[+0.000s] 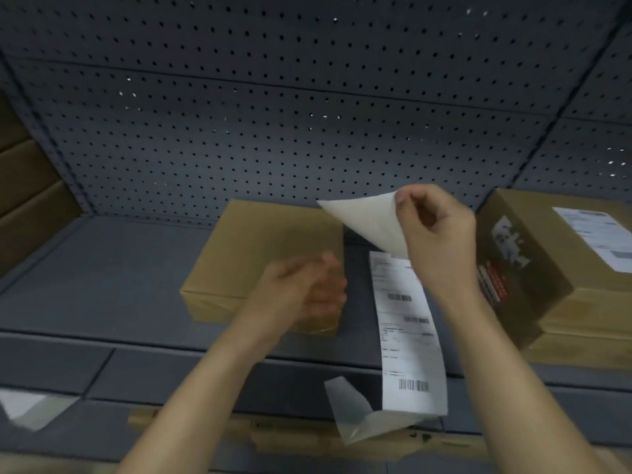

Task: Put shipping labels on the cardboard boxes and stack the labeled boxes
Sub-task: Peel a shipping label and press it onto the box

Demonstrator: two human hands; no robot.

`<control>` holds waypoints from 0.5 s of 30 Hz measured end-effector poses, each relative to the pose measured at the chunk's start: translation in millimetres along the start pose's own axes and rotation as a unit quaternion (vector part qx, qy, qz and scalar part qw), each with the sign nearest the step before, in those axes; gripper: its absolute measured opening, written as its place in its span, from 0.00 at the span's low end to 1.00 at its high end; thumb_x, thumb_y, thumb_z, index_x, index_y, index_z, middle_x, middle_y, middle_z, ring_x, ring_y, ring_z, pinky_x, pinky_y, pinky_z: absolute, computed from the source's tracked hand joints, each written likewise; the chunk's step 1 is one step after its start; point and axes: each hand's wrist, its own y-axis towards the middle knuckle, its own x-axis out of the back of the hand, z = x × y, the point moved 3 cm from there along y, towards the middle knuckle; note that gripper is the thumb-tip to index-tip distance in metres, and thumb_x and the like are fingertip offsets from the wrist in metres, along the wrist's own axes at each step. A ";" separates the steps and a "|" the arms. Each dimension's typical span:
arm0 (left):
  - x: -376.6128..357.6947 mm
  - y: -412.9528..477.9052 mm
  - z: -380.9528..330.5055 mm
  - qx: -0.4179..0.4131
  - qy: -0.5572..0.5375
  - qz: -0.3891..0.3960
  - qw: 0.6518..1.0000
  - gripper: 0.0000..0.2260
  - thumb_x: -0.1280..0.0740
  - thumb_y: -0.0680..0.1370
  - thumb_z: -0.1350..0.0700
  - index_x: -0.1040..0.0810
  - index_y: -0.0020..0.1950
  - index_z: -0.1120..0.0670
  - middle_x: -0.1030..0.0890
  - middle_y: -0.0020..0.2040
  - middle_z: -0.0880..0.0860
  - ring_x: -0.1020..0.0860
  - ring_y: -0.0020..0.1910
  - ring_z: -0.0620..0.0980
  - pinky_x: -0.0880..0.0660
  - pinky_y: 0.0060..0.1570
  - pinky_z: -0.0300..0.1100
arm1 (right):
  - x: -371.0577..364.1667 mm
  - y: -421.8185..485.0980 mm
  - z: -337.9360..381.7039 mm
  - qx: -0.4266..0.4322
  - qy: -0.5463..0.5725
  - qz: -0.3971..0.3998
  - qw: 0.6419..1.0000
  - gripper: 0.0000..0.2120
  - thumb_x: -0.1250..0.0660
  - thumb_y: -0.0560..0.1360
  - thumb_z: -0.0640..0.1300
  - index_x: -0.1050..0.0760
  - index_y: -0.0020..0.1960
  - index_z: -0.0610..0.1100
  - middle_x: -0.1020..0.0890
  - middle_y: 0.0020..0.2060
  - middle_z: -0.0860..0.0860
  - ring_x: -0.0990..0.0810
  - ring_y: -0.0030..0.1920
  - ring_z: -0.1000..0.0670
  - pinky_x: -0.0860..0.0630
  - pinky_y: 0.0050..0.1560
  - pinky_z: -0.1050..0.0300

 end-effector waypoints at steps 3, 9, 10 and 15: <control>16.4 6.2 -17.6 0.013 -0.107 -0.027 0.994 0.20 0.36 0.78 0.46 0.21 0.58 0.61 0.15 0.52 0.61 0.16 0.51 0.60 0.18 0.52 0.50 | -30.3 -16.3 22.2 0.048 -0.001 0.052 0.998 0.09 0.33 0.79 0.38 0.22 0.46 0.52 0.20 0.39 0.65 0.21 0.41 0.65 0.29 0.43 0.73; 55.8 13.4 -32.0 -0.023 -0.127 0.012 0.992 0.18 0.41 0.82 0.47 0.19 0.56 0.60 0.15 0.48 0.60 0.16 0.47 0.56 0.19 0.47 0.49 | -85.3 -37.7 47.0 0.174 -0.035 0.149 0.973 0.03 0.31 0.77 0.36 0.18 0.48 0.39 0.16 0.43 0.52 0.19 0.44 0.57 0.24 0.47 0.65; 63.4 15.3 -32.3 -0.028 -0.119 0.012 0.992 0.16 0.40 0.82 0.50 0.18 0.55 0.60 0.15 0.47 0.59 0.16 0.46 0.54 0.19 0.44 0.47 | -92.7 -39.8 48.2 0.178 -0.041 0.156 0.971 0.03 0.31 0.77 0.36 0.18 0.48 0.39 0.16 0.44 0.51 0.20 0.44 0.57 0.26 0.47 0.67; 97.2 25.3 -29.8 -0.051 -0.043 -0.005 0.998 0.12 0.40 0.82 0.61 0.16 0.52 0.58 0.14 0.48 0.57 0.16 0.44 0.51 0.21 0.41 0.43 | -123.3 -52.2 45.7 0.195 -0.094 0.179 0.960 0.06 0.31 0.77 0.44 0.17 0.50 0.43 0.17 0.48 0.53 0.19 0.49 0.52 0.23 0.52 0.57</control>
